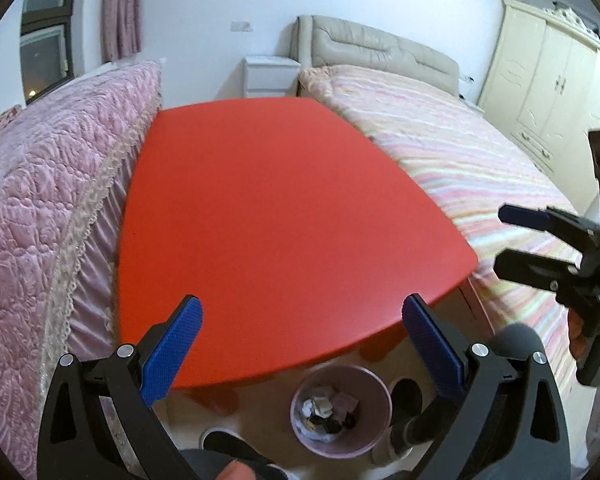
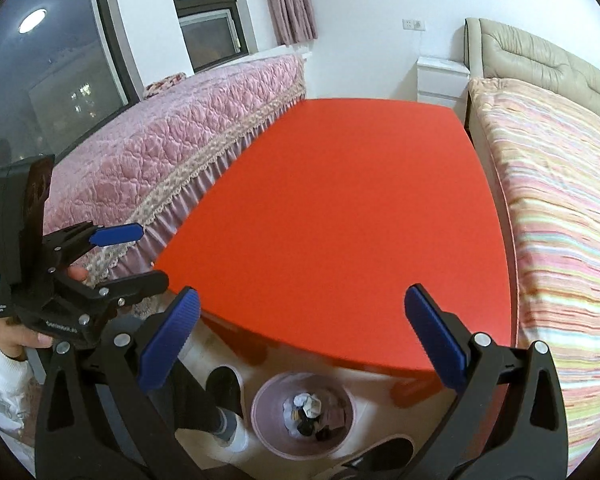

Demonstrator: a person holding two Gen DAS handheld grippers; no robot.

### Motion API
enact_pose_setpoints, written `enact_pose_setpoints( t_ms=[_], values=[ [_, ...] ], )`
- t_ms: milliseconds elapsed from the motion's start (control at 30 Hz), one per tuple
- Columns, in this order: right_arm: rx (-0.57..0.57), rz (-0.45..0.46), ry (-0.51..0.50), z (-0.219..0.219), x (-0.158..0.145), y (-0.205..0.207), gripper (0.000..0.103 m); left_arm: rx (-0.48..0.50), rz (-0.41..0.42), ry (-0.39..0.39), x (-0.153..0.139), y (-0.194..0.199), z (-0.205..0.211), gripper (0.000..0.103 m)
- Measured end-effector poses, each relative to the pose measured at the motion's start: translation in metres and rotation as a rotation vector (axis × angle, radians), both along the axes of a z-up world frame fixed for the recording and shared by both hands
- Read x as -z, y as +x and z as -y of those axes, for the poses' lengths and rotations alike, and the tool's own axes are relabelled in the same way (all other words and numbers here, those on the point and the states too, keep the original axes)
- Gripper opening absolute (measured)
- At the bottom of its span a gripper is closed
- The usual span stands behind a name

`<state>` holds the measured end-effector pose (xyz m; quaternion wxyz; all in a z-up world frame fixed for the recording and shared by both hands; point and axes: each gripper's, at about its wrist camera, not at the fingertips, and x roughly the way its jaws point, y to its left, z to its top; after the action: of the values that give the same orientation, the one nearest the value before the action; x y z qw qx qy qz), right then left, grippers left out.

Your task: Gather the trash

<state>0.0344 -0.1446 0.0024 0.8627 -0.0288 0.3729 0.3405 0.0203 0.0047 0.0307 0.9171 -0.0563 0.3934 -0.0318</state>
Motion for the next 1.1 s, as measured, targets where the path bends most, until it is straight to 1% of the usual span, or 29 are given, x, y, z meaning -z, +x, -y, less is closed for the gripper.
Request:
enact_pose_setpoints(
  t_ms=[67, 167, 333, 433, 467, 500, 600, 700, 800, 1100],
  values=[
    [-0.01, 0.006, 0.009, -0.002, -0.003, 0.003, 0.1, -0.012, 0.013, -0.005, -0.004, 0.003, -0.004, 0.096],
    [-0.016, 0.011, 0.006, -0.004, -0.007, 0.006, 0.1, -0.005, 0.012, -0.036, -0.006, 0.009, -0.008, 0.096],
    [-0.026, 0.019, 0.002, -0.009, -0.009, 0.008, 0.1, -0.018, -0.001, 0.012, -0.007, 0.016, -0.007, 0.097],
    [-0.031, 0.02, 0.001, -0.01, -0.01, 0.009, 0.1, 0.002, -0.004, -0.028, -0.007, 0.018, -0.009, 0.097],
    [-0.031, 0.02, -0.001, -0.01, -0.01, 0.009, 0.1, 0.004, -0.004, -0.031, -0.006, 0.017, -0.009, 0.097],
    [-0.031, 0.02, -0.002, -0.01, -0.01, 0.01, 0.1, 0.003, -0.002, -0.026, -0.007, 0.018, -0.008, 0.097],
    [-0.03, 0.019, -0.002, -0.01, -0.01, 0.011, 0.1, -0.027, 0.016, 0.037, -0.008, 0.016, -0.004, 0.097],
    [-0.029, 0.02, -0.003, -0.01, -0.01, 0.012, 0.1, -0.058, 0.036, 0.073, -0.01, 0.015, -0.004, 0.097],
    [-0.025, 0.018, -0.007, -0.01, -0.009, 0.015, 0.1, -0.07, 0.029, 0.052, -0.01, 0.017, -0.009, 0.097],
    [-0.018, 0.017, -0.015, -0.008, -0.007, 0.018, 0.1, -0.067, 0.015, 0.051, -0.009, 0.017, -0.01, 0.097]
  ],
)
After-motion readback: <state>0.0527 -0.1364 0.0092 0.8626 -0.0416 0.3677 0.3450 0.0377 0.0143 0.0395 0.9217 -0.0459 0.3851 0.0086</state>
